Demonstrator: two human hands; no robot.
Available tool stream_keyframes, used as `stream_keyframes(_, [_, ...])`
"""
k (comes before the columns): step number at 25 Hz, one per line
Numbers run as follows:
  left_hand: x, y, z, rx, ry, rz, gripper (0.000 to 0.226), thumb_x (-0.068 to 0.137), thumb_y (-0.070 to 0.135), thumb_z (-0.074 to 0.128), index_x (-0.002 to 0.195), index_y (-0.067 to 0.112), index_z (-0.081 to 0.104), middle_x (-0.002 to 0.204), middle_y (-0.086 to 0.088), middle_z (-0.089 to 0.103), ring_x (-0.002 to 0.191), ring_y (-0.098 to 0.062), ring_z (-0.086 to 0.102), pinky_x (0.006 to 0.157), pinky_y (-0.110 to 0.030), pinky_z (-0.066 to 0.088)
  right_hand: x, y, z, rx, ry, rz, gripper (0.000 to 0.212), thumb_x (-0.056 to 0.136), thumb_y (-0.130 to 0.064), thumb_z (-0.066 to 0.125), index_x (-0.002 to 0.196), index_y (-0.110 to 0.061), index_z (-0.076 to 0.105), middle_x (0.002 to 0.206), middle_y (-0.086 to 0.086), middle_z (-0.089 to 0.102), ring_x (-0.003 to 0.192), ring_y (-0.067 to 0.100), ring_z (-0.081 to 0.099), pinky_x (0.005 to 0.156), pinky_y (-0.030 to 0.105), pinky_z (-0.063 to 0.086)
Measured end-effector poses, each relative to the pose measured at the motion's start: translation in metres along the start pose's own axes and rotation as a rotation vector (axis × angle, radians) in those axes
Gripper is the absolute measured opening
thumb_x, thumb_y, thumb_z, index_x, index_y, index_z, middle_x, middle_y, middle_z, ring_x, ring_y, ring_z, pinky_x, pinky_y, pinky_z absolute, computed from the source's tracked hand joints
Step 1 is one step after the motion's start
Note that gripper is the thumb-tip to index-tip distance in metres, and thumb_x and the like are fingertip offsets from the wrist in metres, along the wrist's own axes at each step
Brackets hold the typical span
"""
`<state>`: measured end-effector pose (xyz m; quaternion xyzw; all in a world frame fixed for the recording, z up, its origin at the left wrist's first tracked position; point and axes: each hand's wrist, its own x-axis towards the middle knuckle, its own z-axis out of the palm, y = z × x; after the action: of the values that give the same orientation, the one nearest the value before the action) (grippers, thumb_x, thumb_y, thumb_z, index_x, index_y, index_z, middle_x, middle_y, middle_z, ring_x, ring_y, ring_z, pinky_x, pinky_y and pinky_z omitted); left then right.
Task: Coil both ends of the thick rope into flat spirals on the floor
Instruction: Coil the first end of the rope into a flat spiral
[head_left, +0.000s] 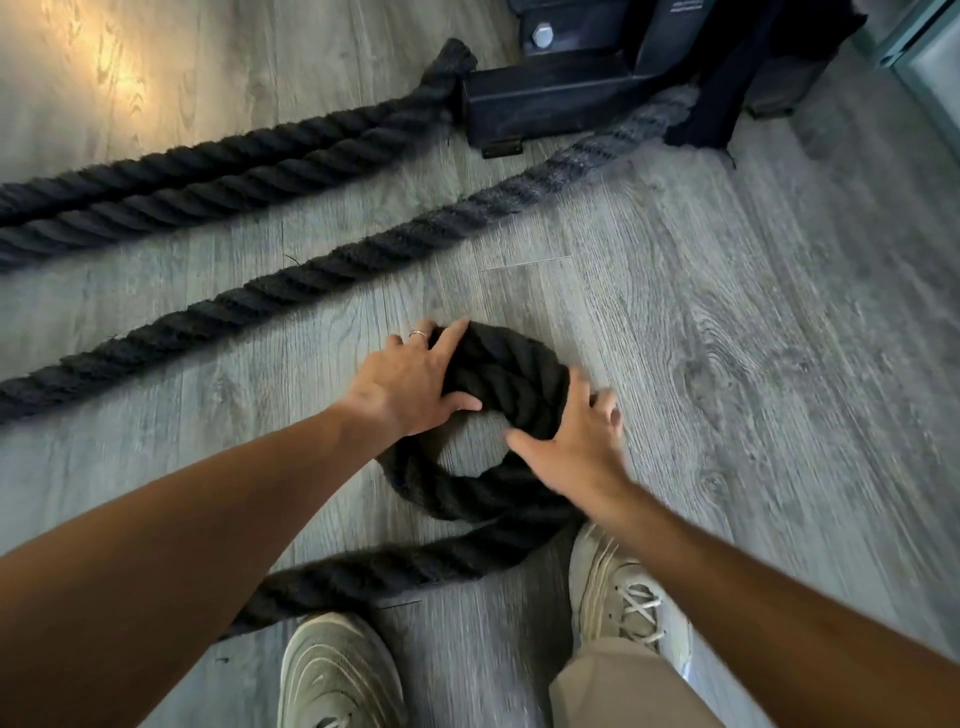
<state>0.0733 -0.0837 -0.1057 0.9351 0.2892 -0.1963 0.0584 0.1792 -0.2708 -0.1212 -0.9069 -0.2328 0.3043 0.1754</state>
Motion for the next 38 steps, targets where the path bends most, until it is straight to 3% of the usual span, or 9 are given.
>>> stream_keyframes(5, [-0.028, -0.003, 0.010, -0.300, -0.210, -0.485, 0.119, 0.064, 0.089, 0.059, 0.149, 0.015, 0.020, 0.153, -0.026, 0.036, 0.125, -0.044, 0.055, 0.087, -0.047, 0.053, 0.065, -0.033, -0.040, -0.243, -0.339, -0.287, 0.119, 0.069, -0.049, 0.086, 0.157, -0.050, 0.005, 0.169, 0.007, 0.006, 0.154, 0.033, 0.003, 0.118, 0.057, 0.024])
stream_keyframes(8, [-0.014, -0.006, 0.005, -0.205, -0.037, -0.221, 0.115, 0.073, 0.085, 0.055, 0.158, 0.027, 0.005, 0.158, -0.017, 0.029, 0.135, -0.043, 0.043, 0.102, -0.052, 0.047, 0.080, -0.048, -0.045, -0.286, -0.357, -0.357, 0.115, 0.072, -0.043, 0.083, 0.156, -0.054, 0.005, 0.168, 0.005, 0.008, 0.154, 0.033, 0.003, 0.118, 0.056, 0.026])
stream_keyframes(11, [0.001, -0.011, 0.000, -0.076, 0.040, 0.035, 0.092, 0.085, 0.082, 0.031, 0.159, 0.041, -0.004, 0.156, -0.015, 0.031, 0.124, -0.043, 0.049, 0.094, -0.049, 0.052, 0.050, -0.037, -0.030, -0.241, -0.096, -0.343, 0.118, 0.072, -0.054, 0.079, 0.160, -0.041, 0.000, 0.161, 0.003, 0.017, 0.147, 0.033, 0.016, 0.115, 0.058, 0.030])
stream_keyframes(16, [-0.005, -0.002, 0.012, 0.052, 0.065, -0.026, 0.089, 0.085, 0.081, 0.013, 0.159, 0.037, -0.007, 0.158, -0.016, 0.031, 0.119, -0.042, 0.052, 0.077, -0.044, 0.053, -0.028, -0.002, 0.022, 0.046, 0.069, 0.126, 0.126, 0.069, -0.070, 0.069, 0.155, -0.035, -0.016, 0.147, 0.014, 0.018, 0.136, 0.035, 0.016, 0.101, 0.050, 0.038])
stream_keyframes(24, [-0.042, -0.018, 0.018, -0.465, -0.019, -0.516, 0.090, 0.076, 0.081, 0.057, 0.130, 0.014, 0.032, 0.134, -0.025, 0.049, 0.110, -0.046, 0.061, 0.078, -0.046, 0.052, 0.075, -0.046, -0.042, -0.233, -0.326, -0.331, 0.122, 0.074, -0.041, 0.085, 0.159, -0.045, -0.002, 0.168, -0.001, 0.006, 0.154, 0.032, 0.000, 0.117, 0.055, 0.022])
stream_keyframes(28, [-0.012, -0.023, -0.005, -0.427, -0.002, -0.306, 0.102, 0.080, 0.074, 0.061, 0.157, 0.027, 0.014, 0.153, -0.024, 0.034, 0.131, -0.046, 0.047, 0.103, -0.053, 0.046, 0.080, -0.060, -0.048, -0.286, -0.306, -0.371, 0.118, 0.074, -0.039, 0.084, 0.159, -0.045, 0.002, 0.162, -0.005, 0.020, 0.150, 0.031, 0.014, 0.115, 0.054, 0.030])
stream_keyframes(32, [0.001, -0.020, -0.006, -0.181, -0.046, -0.181, 0.091, 0.090, 0.073, 0.046, 0.159, 0.039, -0.003, 0.158, -0.022, 0.031, 0.128, -0.047, 0.049, 0.094, -0.052, 0.053, 0.023, -0.033, -0.010, -0.117, 0.035, -0.131, 0.121, 0.072, -0.060, 0.076, 0.157, -0.040, -0.008, 0.162, 0.006, 0.009, 0.145, 0.037, 0.013, 0.114, 0.061, 0.026])
stream_keyframes(34, [0.000, -0.018, -0.002, -0.128, -0.032, -0.195, 0.091, 0.090, 0.074, 0.042, 0.160, 0.037, -0.005, 0.159, -0.022, 0.031, 0.127, -0.047, 0.050, 0.089, -0.052, 0.054, -0.009, -0.019, 0.013, 0.038, 0.064, 0.068, 0.123, 0.070, -0.065, 0.072, 0.154, -0.043, -0.015, 0.153, 0.011, 0.012, 0.138, 0.038, 0.016, 0.110, 0.059, 0.027])
stream_keyframes(38, [-0.011, -0.011, 0.002, -0.197, -0.020, -0.274, 0.092, 0.091, 0.070, 0.046, 0.160, 0.032, -0.002, 0.159, -0.025, 0.031, 0.125, -0.049, 0.052, 0.089, -0.051, 0.053, -0.001, -0.006, 0.010, 0.035, 0.009, -0.040, 0.117, 0.075, -0.053, 0.071, 0.153, -0.048, -0.016, 0.140, 0.003, 0.015, 0.122, 0.029, 0.018, 0.105, 0.054, 0.037])
